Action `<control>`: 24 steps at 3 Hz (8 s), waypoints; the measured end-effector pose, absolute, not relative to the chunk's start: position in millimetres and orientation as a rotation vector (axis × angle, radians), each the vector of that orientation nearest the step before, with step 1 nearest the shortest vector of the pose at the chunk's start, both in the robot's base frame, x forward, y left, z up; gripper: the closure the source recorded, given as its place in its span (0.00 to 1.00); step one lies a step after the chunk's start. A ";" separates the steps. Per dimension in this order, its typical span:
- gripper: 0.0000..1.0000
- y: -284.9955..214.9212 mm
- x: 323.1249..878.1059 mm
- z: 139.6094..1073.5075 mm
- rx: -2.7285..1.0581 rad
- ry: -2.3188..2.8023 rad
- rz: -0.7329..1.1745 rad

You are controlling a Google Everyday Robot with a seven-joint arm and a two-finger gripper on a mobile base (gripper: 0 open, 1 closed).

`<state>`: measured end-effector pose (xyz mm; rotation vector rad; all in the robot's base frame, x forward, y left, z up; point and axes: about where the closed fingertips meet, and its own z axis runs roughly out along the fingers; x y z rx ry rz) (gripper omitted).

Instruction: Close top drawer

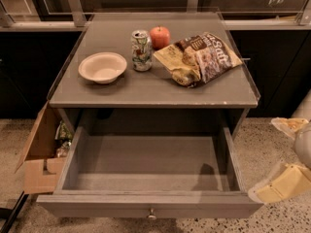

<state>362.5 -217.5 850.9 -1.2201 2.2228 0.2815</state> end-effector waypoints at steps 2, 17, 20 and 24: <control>0.51 -217.5 362.5 850.9 -1.220 2.223 0.281; 1.00 -154.3 411.9 623.4 -1.122 2.380 0.533; 1.00 -134.5 445.6 643.3 -1.152 2.323 0.495; 1.00 -144.4 511.7 639.2 -1.160 2.307 0.413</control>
Offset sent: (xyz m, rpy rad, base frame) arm 0.0000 0.0000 0.0000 0.0000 0.0000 0.0000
